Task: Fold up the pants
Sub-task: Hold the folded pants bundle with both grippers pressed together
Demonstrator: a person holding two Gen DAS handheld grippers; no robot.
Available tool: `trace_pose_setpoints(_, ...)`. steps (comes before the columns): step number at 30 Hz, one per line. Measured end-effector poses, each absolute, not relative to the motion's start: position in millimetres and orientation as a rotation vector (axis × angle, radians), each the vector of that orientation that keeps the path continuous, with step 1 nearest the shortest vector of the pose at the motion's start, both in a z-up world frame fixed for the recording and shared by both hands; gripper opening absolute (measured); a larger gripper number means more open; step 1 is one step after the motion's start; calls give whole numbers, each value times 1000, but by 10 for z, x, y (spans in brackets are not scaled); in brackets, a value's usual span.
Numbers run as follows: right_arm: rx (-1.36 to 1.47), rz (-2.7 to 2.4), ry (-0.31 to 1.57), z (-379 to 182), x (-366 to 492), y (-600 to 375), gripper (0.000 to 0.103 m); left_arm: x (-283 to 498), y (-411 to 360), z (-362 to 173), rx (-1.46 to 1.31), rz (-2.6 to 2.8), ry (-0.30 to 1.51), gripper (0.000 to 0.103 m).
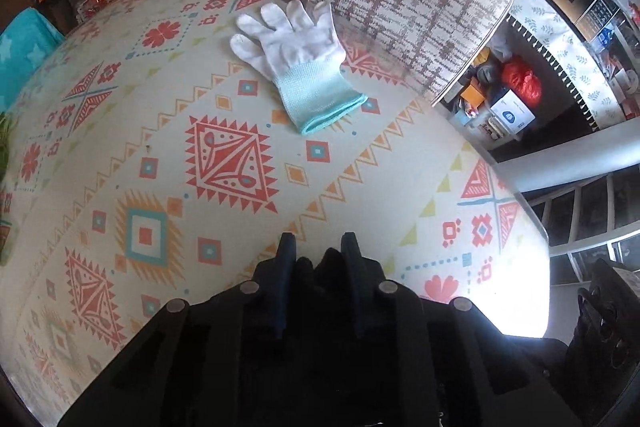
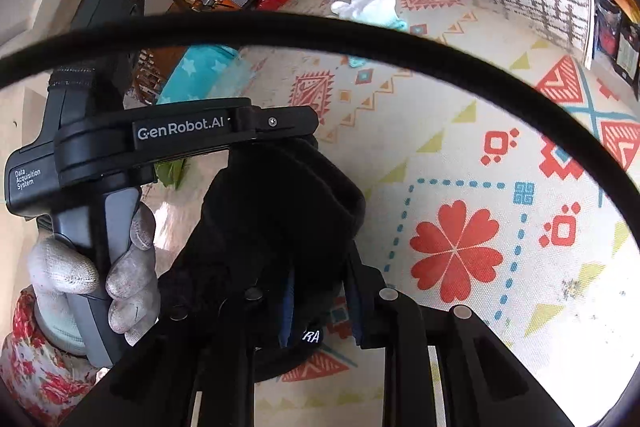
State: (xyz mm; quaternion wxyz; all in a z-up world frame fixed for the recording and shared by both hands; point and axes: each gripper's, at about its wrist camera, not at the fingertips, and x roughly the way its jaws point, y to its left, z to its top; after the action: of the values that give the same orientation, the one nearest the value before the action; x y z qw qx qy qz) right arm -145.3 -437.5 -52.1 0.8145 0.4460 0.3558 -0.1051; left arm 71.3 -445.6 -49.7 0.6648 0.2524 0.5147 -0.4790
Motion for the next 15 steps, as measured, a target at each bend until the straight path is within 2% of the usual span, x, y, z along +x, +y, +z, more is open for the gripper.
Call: trace_pose_setpoints(15, 790, -147, 769, -126, -1381, -4144, 24, 697, -3960, -31, 476, -1002, 1108, 21)
